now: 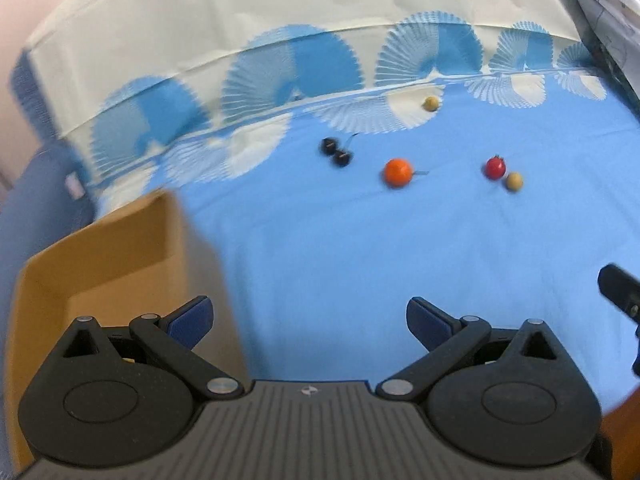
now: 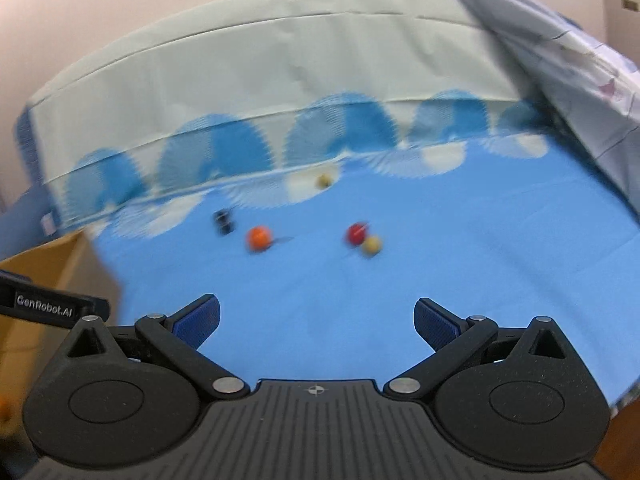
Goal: Organize fruits
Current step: 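Grasp an orange with the left tool while the right tool grasps a yellow-green fruit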
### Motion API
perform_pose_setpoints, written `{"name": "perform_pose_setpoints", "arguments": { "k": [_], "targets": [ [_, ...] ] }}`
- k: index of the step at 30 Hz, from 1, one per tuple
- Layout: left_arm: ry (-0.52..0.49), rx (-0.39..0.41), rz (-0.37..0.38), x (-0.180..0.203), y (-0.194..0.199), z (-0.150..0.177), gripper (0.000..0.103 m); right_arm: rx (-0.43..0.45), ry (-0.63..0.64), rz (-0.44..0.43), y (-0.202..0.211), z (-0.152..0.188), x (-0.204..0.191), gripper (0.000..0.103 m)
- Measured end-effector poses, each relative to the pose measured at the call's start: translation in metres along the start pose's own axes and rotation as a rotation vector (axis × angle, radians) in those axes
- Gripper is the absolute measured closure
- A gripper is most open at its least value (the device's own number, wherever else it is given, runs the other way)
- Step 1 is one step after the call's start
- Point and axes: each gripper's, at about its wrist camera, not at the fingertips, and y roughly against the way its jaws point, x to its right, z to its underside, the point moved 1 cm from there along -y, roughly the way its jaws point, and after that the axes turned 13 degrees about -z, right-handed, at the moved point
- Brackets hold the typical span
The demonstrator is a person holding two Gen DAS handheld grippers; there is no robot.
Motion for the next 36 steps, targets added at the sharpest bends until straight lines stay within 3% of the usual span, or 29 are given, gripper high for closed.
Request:
{"name": "perform_pose_setpoints", "arguments": {
  "k": [8, 15, 19, 22, 34, 35, 36],
  "targets": [
    [-0.092, 0.063, 0.045, 0.083, -0.106, -0.064, 0.000, -0.074, -0.006, 0.046, -0.123, -0.020, 0.066, 0.001],
    [-0.020, -0.052, 0.207, 0.116, -0.181, -0.097, 0.000, -0.131, 0.004, 0.069, -0.205, -0.021, 0.099, 0.001],
    [0.011, -0.133, 0.213, 0.129, -0.216, -0.106, 0.000, -0.154, 0.018, 0.072, -0.237, -0.017, 0.110, 0.001],
    [-0.011, -0.097, 0.183, 0.136, -0.216, -0.105, 0.000, -0.090, 0.129, 0.116, -0.242, -0.004, 0.103, 0.001],
    [-0.027, -0.125, 0.196, 0.135, -0.220, -0.117, 0.000, -0.092, 0.118, 0.110, -0.244, -0.006, 0.109, 0.001],
    [-0.017, -0.125, 0.194, 0.134, -0.219, -0.117, 0.001, -0.099, 0.122, 0.113, -0.245, -0.007, 0.108, 0.001],
    [-0.008, -0.118, 0.194, 0.132, -0.217, -0.118, 0.012, -0.105, 0.120, 0.111, -0.244, -0.008, 0.107, 0.003]
  ]
}}
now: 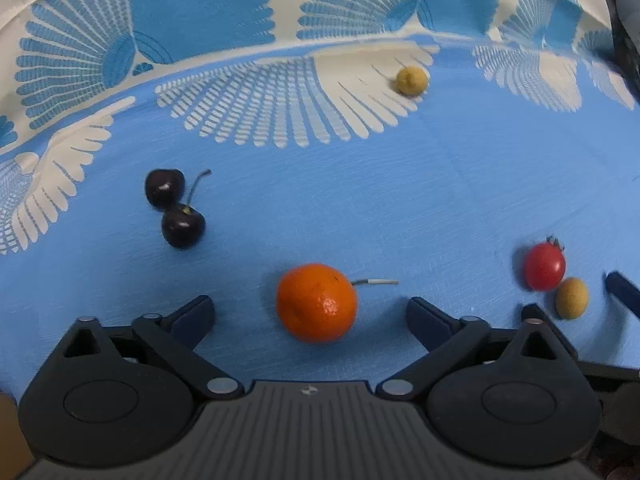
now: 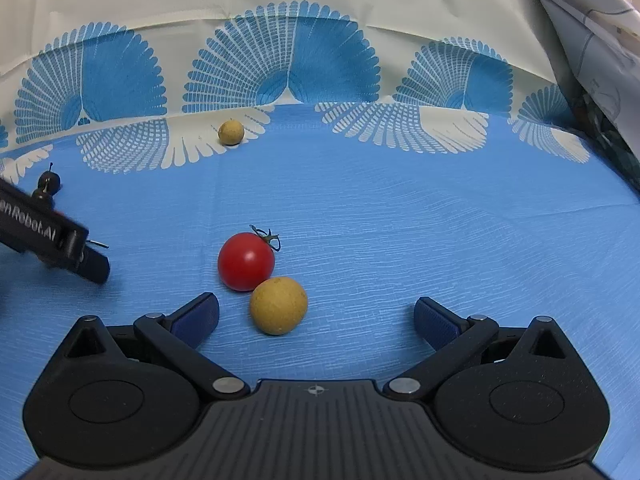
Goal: Organize fruits
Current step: 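Grasp an orange with the left tool while the right tool grasps a yellow-green fruit, then carry the orange and yellow-green fruit over the cardboard box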
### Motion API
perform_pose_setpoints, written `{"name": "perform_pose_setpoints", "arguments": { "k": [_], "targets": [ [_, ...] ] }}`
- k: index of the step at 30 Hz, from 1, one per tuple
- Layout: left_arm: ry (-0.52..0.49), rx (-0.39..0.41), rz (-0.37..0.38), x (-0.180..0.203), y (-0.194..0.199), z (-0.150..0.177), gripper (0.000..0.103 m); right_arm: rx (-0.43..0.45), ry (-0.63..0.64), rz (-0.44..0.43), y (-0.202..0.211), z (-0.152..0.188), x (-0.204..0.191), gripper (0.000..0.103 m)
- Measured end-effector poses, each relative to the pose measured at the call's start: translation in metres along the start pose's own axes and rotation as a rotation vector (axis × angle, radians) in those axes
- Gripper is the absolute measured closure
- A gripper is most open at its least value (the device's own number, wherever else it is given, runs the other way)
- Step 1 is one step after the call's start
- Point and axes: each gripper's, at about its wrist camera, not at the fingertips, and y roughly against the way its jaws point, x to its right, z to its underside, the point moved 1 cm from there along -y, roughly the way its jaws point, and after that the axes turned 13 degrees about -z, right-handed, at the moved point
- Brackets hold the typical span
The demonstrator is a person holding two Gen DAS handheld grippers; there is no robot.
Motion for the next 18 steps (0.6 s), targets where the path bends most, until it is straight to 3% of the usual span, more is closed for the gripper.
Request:
{"name": "perform_pose_setpoints", "arguments": {
  "k": [1, 2, 3, 4, 5, 13, 18],
  "targets": [
    [0.003, 0.007, 0.002, -0.001, 0.002, -0.001, 0.025, -0.001, -0.004, -0.009, 0.002, -0.001, -0.001, 0.008],
    [0.002, 0.013, 0.015, -0.002, 0.005, -0.002, 0.032, 0.004, 0.004, -0.011, 0.006, -0.003, -0.004, 0.028],
    [-0.006, 0.023, 0.027, -0.002, 0.009, -0.003, 0.054, -0.002, 0.017, -0.023, 0.008, -0.004, -0.007, 0.056],
    [-0.022, 0.001, 0.040, -0.002, 0.012, -0.003, 0.061, -0.014, 0.023, -0.032, 0.010, -0.007, -0.009, 0.068],
    [-0.026, -0.004, 0.043, -0.002, 0.014, -0.004, 0.061, -0.030, 0.016, -0.027, 0.011, -0.009, -0.010, 0.076],
    [0.001, -0.007, 0.074, -0.013, 0.046, 0.009, 0.061, -0.067, -0.058, -0.064, 0.037, -0.020, -0.015, 0.076],
    [0.007, 0.029, 0.094, -0.026, 0.089, 0.026, 0.061, -0.072, -0.067, -0.095, 0.066, -0.025, -0.029, 0.076]
  ]
}}
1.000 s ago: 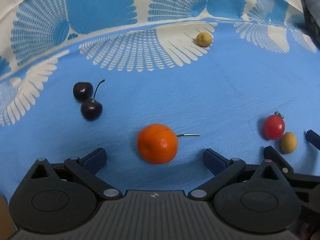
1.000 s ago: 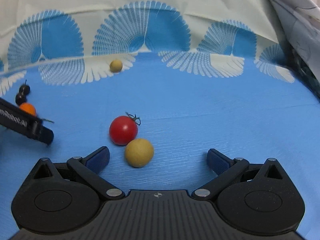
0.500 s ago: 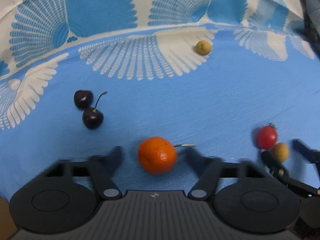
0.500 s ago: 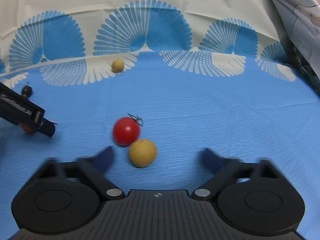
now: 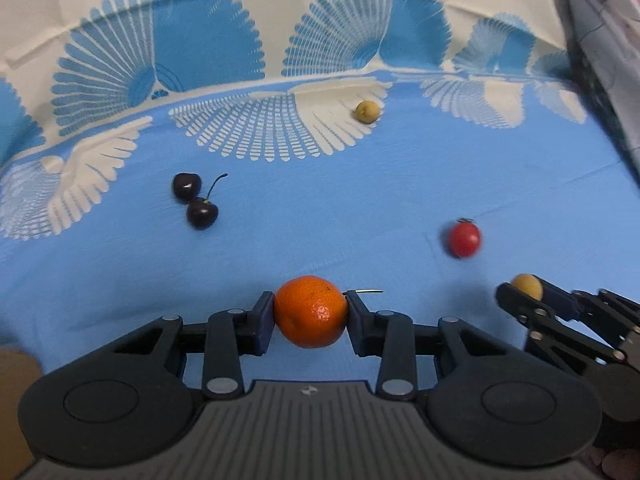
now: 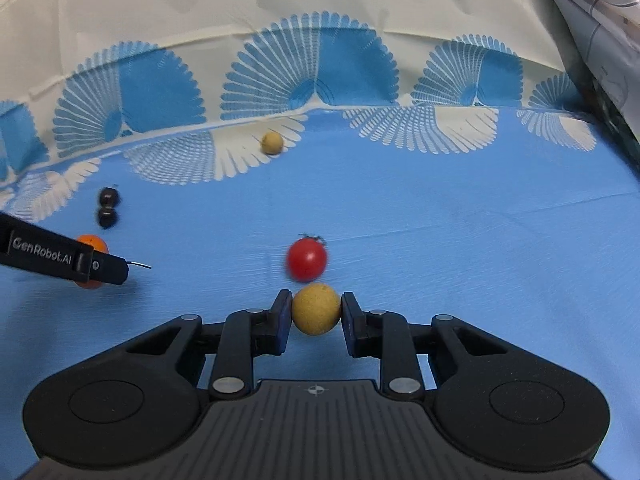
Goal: Organize fruits
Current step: 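Carry the orange and yellow-green fruit over the cardboard box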
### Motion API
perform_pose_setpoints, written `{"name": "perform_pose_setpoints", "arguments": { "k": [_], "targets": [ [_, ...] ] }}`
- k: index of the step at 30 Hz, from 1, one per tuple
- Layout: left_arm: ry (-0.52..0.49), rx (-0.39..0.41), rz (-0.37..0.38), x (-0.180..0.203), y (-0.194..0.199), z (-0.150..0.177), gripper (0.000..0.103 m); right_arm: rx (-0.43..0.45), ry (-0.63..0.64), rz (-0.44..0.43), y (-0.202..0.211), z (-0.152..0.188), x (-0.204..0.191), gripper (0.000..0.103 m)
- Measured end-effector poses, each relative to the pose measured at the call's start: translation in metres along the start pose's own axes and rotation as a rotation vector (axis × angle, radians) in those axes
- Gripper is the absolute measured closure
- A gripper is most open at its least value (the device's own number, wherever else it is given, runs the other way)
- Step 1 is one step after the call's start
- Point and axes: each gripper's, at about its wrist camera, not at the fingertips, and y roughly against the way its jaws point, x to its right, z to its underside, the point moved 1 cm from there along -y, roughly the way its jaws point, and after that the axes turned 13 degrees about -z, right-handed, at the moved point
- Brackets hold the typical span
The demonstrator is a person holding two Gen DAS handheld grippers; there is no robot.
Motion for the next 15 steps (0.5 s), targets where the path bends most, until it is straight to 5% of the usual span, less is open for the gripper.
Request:
{"name": "perform_pose_setpoints", "arguments": {
  "k": [15],
  "targets": [
    [0.104, 0.048, -0.026, -0.075, 0.154, 0.079, 0.061, 0.014, -0.048, -0.190, 0.131, 0.021, -0.094, 0.076]
  ]
}}
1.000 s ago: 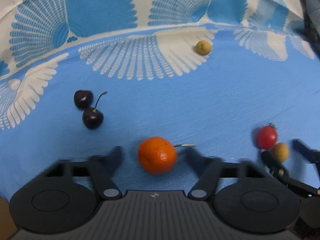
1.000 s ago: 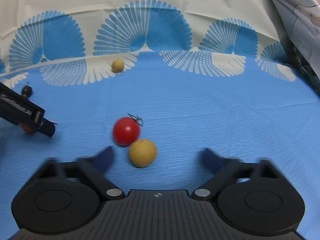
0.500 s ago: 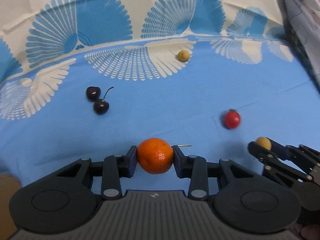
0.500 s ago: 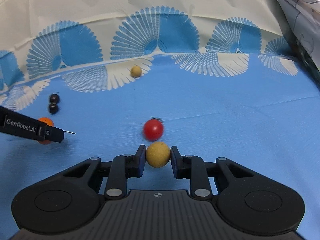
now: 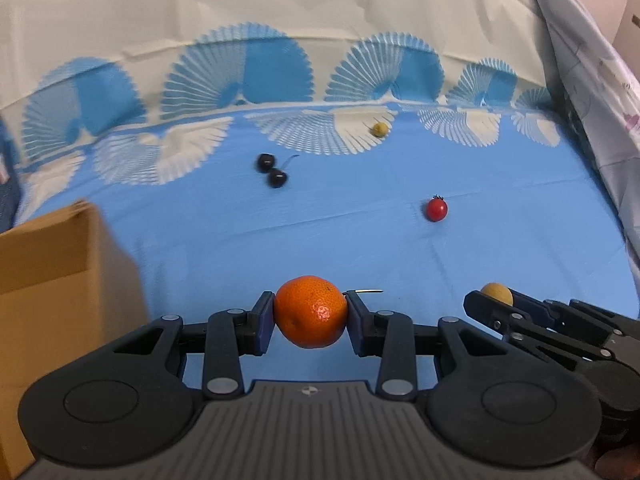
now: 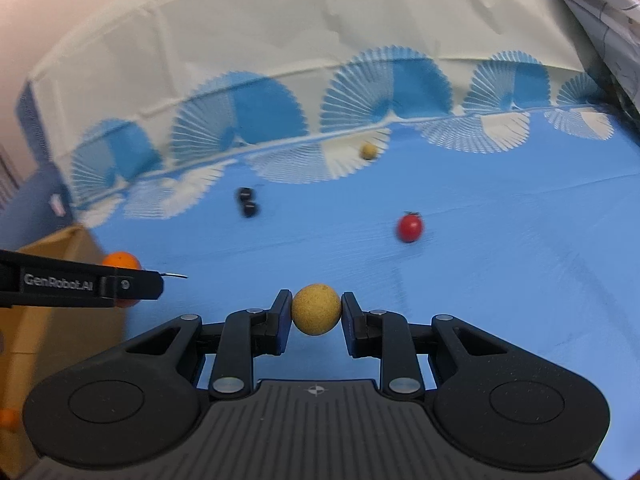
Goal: Organize fruits
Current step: 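Carry the orange and yellow-green fruit over the cardboard box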
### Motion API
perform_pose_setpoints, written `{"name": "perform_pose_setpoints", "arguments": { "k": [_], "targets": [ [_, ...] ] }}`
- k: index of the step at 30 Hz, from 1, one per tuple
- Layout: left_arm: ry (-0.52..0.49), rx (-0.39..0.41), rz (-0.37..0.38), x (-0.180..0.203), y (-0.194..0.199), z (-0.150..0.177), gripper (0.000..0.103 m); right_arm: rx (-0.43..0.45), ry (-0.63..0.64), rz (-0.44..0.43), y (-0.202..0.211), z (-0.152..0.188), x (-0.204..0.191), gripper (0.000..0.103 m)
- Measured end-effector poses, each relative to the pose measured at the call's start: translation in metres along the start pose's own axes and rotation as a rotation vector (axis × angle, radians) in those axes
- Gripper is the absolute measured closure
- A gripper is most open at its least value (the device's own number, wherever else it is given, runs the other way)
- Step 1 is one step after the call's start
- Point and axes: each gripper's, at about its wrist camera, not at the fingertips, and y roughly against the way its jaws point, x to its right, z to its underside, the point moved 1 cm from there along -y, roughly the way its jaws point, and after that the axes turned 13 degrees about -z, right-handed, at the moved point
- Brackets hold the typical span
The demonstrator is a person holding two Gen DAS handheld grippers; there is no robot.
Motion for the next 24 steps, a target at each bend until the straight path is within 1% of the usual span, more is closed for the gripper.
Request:
{"name": "perform_pose_setpoints", "arguments": {
  "k": [7, 13, 20, 24],
  "targets": [
    [0.064, 0.040, -0.027, -0.050, 0.070, 0.031, 0.061, 0.047, 0.024, -0.063, 0.056, 0.012, -0.060, 0.076],
    [0.110, 0.047, -0.052, -0.095, 0.122, 0.069, 0.061, 0.073, 0.052, -0.119, 0.095, 0.030, -0.110, 0.076],
    [0.166, 0.064, -0.086, -0.140, 0.173, 0.120, 0.061, 0.046, 0.122, -0.216, 0.130, 0.069, -0.173, 0.076],
    [0.195, 0.067, -0.099, -0.163, 0.195, 0.152, 0.061, 0.017, 0.149, -0.265, 0.145, 0.091, -0.200, 0.076]
  ]
}}
